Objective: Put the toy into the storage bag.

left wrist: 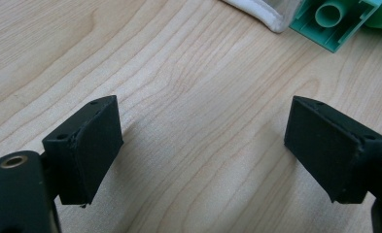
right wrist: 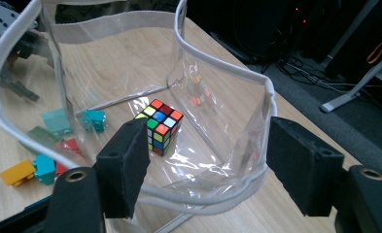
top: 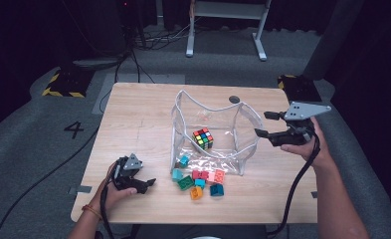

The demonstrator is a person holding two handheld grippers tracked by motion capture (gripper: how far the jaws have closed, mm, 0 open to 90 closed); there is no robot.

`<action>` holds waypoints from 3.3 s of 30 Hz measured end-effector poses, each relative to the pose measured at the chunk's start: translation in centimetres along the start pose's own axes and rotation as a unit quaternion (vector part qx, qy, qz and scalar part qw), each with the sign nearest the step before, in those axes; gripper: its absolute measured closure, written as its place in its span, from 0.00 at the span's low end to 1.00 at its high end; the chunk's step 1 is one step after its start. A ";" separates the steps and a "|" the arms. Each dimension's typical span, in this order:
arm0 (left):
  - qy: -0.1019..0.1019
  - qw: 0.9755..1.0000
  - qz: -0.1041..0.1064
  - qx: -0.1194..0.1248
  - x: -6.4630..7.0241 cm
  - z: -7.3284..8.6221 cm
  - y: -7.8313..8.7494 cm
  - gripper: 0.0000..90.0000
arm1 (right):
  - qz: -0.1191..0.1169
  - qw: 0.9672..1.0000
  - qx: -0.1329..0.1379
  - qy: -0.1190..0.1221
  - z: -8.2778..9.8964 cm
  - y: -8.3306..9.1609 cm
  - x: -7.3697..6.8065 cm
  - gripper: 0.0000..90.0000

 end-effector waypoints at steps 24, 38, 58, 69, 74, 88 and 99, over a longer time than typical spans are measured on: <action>-0.001 1.000 0.000 0.000 0.0 0.0 0.0 0.15 | 0.008 1.000 -0.006 -0.019 6.9 2.2 -2.4 0.34; -0.001 1.000 0.000 0.000 0.0 0.0 0.0 0.15 | -0.030 0.999 -0.038 -0.025 11.0 0.5 -5.0 0.35; -0.001 1.000 -0.002 0.000 0.0 0.0 0.0 0.15 | -0.100 0.992 -0.072 -0.033 14.5 -2.6 -10.3 0.40; -0.001 1.000 -0.002 0.001 0.0 0.0 0.0 0.15 | -0.162 0.983 -0.089 0.013 15.6 -5.1 -13.5 0.43; -0.001 1.000 -0.001 0.001 0.0 0.0 0.0 0.15 | -0.165 0.981 -0.104 0.006 15.6 -6.2 -14.7 0.43; -0.001 1.000 -0.002 0.001 0.0 0.0 0.0 0.15 | -0.176 0.979 -0.107 -0.017 15.5 -8.0 -15.6 0.45; -0.002 1.000 -0.002 0.001 0.0 0.0 0.0 0.15 | -0.180 0.978 -0.103 -0.017 15.6 -7.6 -15.1 0.66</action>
Point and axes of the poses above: each handheld gripper's, and its own axes: y roughly backward along the jaws, z roughly out of its underside, x roughly to its right, the point moved 4 cm from there along -y, roughly forward along the jaws, and after that the axes turned 11 degrees about x, right-handed, at the moved point
